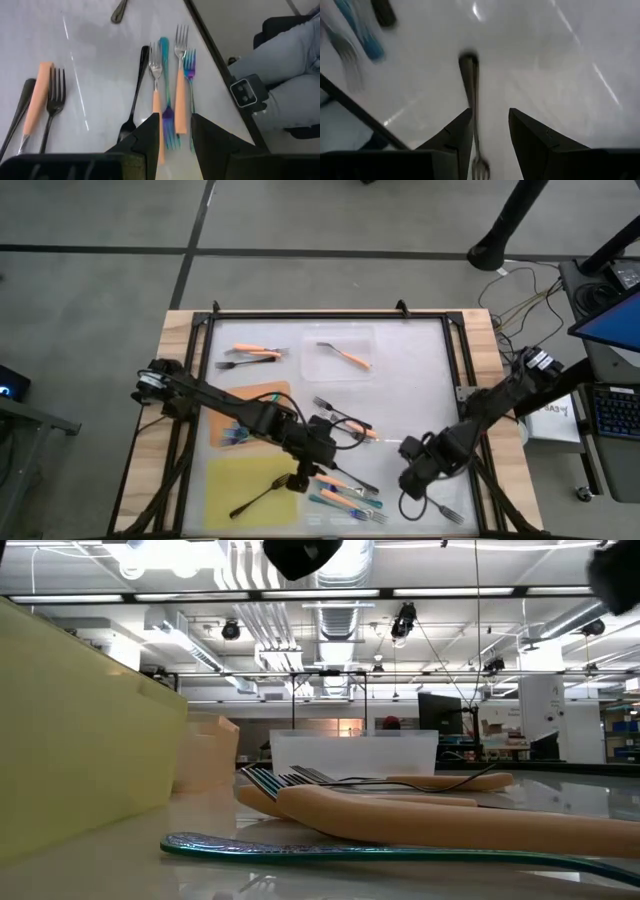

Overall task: Sort silverware by color (type)
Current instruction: Put the black fork into the yellow bin

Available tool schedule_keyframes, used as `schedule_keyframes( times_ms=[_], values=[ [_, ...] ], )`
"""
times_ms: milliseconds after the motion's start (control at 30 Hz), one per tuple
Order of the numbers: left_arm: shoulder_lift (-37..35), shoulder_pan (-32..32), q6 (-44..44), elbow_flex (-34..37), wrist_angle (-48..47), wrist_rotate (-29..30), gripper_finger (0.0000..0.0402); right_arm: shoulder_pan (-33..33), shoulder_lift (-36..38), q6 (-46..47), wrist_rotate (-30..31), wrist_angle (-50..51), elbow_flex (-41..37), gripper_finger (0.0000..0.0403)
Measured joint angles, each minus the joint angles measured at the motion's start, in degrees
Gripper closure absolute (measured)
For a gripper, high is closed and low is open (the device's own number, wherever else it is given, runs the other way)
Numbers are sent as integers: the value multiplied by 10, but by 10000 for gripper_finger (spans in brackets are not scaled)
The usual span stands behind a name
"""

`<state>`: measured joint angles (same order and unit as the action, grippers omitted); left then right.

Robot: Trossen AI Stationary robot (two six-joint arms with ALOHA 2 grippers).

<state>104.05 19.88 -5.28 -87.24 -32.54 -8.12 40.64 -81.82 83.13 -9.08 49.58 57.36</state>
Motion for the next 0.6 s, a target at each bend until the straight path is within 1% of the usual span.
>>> schedule_keyframes(
  times_ms=[133,233,300,500,600],
  values=[
    [0,4,-2,0,6,0,309,35,-34,24,-62,-23,0,287],
    [0,7,-2,0,6,0,309,48,-60,25,-76,-31,0,287],
    [0,8,-2,0,6,0,309,52,-79,26,-87,-36,0,287],
    [0,11,0,0,0,0,309,52,-123,5,-155,-42,0,287],
    [0,11,0,0,-7,0,309,52,-132,-5,-166,-44,2,287]
  ],
)
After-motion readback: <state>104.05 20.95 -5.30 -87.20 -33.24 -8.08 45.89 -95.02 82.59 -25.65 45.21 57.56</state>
